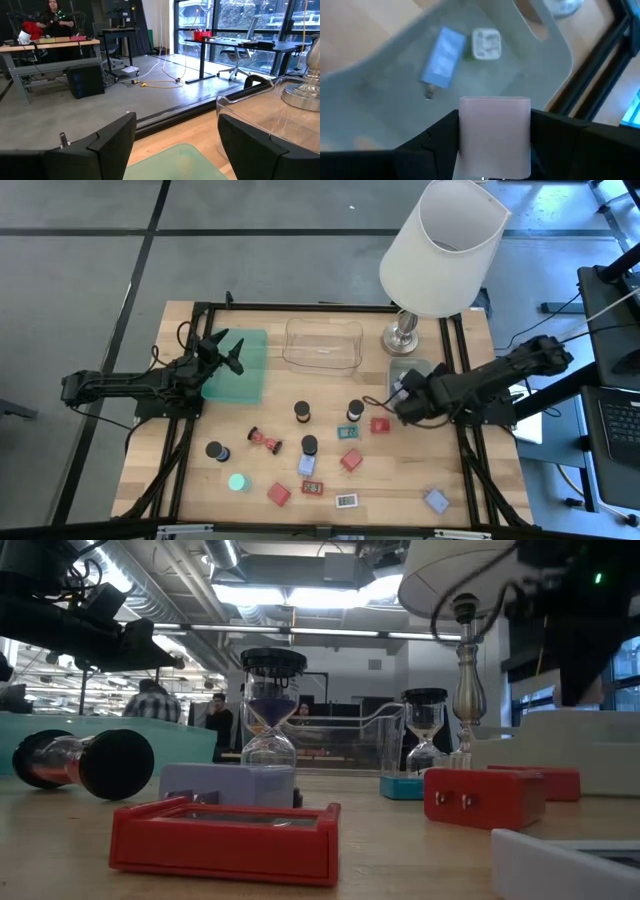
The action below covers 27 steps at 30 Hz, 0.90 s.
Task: Pick & Place Office items
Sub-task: Put the pink charger adapter into the gray bin
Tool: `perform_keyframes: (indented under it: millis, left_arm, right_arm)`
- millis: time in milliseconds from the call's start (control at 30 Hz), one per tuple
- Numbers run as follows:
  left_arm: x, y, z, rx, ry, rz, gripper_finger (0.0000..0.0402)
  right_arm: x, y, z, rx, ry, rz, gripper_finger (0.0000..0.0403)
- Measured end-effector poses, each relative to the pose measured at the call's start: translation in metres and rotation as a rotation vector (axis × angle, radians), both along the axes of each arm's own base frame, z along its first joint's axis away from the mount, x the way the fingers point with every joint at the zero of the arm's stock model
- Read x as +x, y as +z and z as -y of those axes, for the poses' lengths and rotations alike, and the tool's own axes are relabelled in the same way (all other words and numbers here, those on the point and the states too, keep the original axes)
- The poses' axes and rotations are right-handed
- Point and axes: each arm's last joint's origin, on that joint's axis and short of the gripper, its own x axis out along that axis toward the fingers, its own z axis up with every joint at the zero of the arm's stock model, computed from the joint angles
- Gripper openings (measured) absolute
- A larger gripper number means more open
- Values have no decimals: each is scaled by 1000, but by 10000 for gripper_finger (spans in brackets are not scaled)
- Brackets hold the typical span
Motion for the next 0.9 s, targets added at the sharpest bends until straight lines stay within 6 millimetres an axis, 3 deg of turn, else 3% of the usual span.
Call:
perform_keyframes:
  millis: [200, 300, 900]
  left_arm:
    - [0, 0, 0, 0, 0, 0, 279]
    - [0, 0, 0, 0, 0, 0, 279]
    - [0, 0, 0, 0, 0, 0, 279]
  right_arm:
    - [5, -32, 16, 172, -2, 53, 207]
    - [8, -39, 20, 205, 6, 81, 207]
    - [21, -40, 21, 273, 79, 174, 213]
